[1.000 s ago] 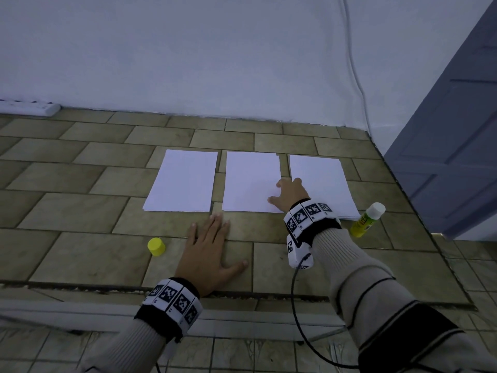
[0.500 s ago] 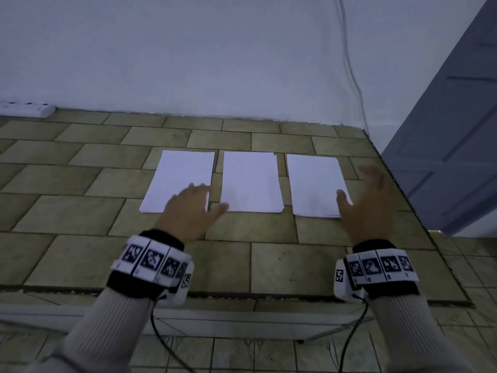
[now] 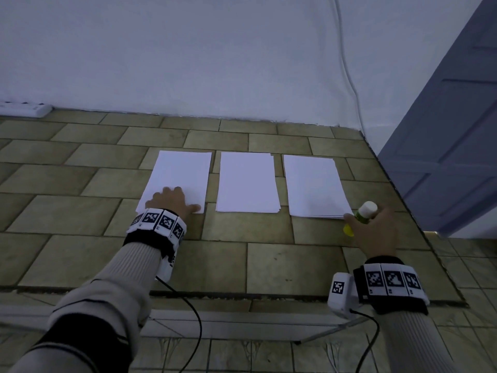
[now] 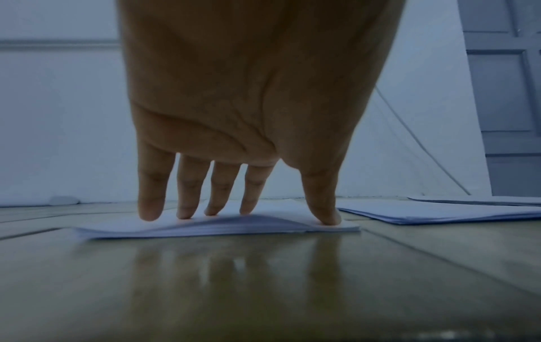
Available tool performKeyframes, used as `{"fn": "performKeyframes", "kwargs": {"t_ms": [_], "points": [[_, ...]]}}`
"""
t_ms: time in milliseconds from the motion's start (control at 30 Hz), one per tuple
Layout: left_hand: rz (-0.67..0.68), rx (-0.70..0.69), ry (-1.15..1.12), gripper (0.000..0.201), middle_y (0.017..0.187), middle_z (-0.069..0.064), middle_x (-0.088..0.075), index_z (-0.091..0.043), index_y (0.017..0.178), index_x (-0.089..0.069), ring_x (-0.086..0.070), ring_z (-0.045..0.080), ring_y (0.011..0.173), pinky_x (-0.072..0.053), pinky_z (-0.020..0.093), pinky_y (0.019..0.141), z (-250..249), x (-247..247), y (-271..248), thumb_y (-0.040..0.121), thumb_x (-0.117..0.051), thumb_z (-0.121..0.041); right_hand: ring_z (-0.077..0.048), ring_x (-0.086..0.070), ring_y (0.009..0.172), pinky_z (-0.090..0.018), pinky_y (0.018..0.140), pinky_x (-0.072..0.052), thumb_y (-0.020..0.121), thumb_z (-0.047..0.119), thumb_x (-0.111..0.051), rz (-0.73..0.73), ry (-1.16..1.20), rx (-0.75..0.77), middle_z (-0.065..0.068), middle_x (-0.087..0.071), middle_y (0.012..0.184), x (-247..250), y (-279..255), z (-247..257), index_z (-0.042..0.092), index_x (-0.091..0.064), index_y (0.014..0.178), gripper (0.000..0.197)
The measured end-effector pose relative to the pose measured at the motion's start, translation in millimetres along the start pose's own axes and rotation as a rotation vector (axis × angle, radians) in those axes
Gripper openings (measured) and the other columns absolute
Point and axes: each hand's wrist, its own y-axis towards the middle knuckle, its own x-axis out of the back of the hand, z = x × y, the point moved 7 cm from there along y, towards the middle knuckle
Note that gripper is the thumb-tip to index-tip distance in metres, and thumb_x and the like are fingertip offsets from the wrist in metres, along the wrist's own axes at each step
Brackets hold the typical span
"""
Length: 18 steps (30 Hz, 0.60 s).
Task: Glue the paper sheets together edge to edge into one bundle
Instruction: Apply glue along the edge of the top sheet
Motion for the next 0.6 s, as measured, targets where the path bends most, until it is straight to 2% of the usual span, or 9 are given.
{"fn": "performKeyframes", "kwargs": {"t_ms": [67, 133, 233, 333, 400, 467, 533, 600], "points": [[-0.019, -0.009, 0.004, 0.058, 0.117, 0.013, -0.057, -0.008, 0.12, -0.05, -0.056, 0.032, 0.108, -0.049, 0.043, 0.089, 0.6, 1.6, 0.2, 0.091, -0.054, -0.058, -0.027, -0.05, 0.09, -0.031, 0.072, -0.034, 0.084, 0.014, -0.071, 0.022, -0.009, -0.01, -0.013, -0.048, 0.098, -3.4, 1.6, -4.1, -0.007, -0.045, 0.117, 0.046], [-0.049, -0.019, -0.023, 0.053, 0.117, 0.013, -0.059, -0.008, 0.121, -0.052, -0.057, 0.031, 0.106, -0.049, 0.041, 0.087, 1.7, 2.9, 0.6, 0.094, -0.051, -0.054, -0.026, -0.047, 0.085, -0.031, 0.071, -0.033, 0.086, 0.012, -0.067, 0.048, -0.033, -0.011, -0.012, -0.047, 0.093, -7.2, 3.1, -9.1, -0.006, -0.048, 0.113, 0.037], [-0.145, -0.013, -0.116, 0.05, 0.121, 0.013, -0.06, -0.008, 0.124, -0.052, -0.058, 0.031, 0.106, -0.045, 0.038, 0.083, 3.9, 12.5, -4.3, 0.098, -0.045, -0.051, -0.037, -0.055, 0.092, -0.034, 0.071, -0.038, 0.088, 0.009, -0.064, 0.087, -0.076, 0.0, -0.015, -0.051, 0.092, -14.0, 5.2, -16.5, -0.004, -0.05, 0.11, 0.03], [-0.256, -0.044, -0.268, 0.053, 0.13, 0.013, -0.055, -0.009, 0.132, -0.048, -0.055, 0.033, 0.114, -0.045, 0.042, 0.09, 0.9, 31.2, -17.6, 0.097, -0.046, -0.049, -0.038, -0.056, 0.101, -0.042, 0.082, -0.045, 0.087, 0.008, -0.065, 0.13, -0.107, 0.0, -0.02, -0.057, 0.105, -19.7, 6.5, -19.8, -0.002, -0.048, 0.117, 0.036], [-0.308, -0.147, -0.369, 0.055, 0.138, 0.011, -0.051, -0.011, 0.138, -0.044, -0.053, 0.033, 0.119, -0.044, 0.044, 0.095, -9.9, 44.0, -32.3, 0.096, -0.05, -0.047, -0.039, -0.055, 0.104, -0.046, 0.086, -0.045, 0.087, 0.009, -0.065, 0.14, -0.121, 0.004, -0.021, -0.057, 0.11, -21.3, 7.2, -20.1, -0.002, -0.048, 0.119, 0.038], [-0.298, -0.302, -0.473, 0.056, 0.143, 0.009, -0.047, -0.013, 0.141, -0.044, -0.05, 0.03, 0.124, -0.041, 0.041, 0.1, -27.0, 52.2, -51.1, 0.095, -0.056, -0.043, -0.039, -0.055, 0.105, -0.046, 0.087, -0.045, 0.087, 0.01, -0.065, 0.148, -0.12, 0.006, -0.022, -0.056, 0.111, -22.1, 7.5, -19.6, -0.003, -0.047, 0.118, 0.038], [-0.22, -0.468, -0.519, 0.056, 0.15, 0.005, -0.04, -0.016, 0.141, -0.044, -0.043, 0.024, 0.133, -0.036, 0.037, 0.107, -44.7, 51.3, -71.9, 0.093, -0.061, -0.039, -0.038, -0.055, 0.105, -0.045, 0.086, -0.045, 0.088, 0.009, -0.065, 0.162, -0.109, 0.004, -0.022, -0.055, 0.114, -23.2, 6.4, -17.9, -0.003, -0.047, 0.12, 0.039], [-0.117, -0.605, -0.466, 0.054, 0.155, -0.001, -0.033, -0.022, 0.14, -0.045, -0.036, 0.018, 0.138, -0.034, 0.036, 0.111, -58.2, 42.9, -91.9, 0.092, -0.063, -0.039, -0.037, -0.056, 0.107, -0.044, 0.085, -0.045, 0.088, 0.009, -0.065, 0.177, -0.107, 0.01, -0.022, -0.055, 0.119, -24.5, 5.6, -16.2, -0.003, -0.047, 0.122, 0.041]]}}
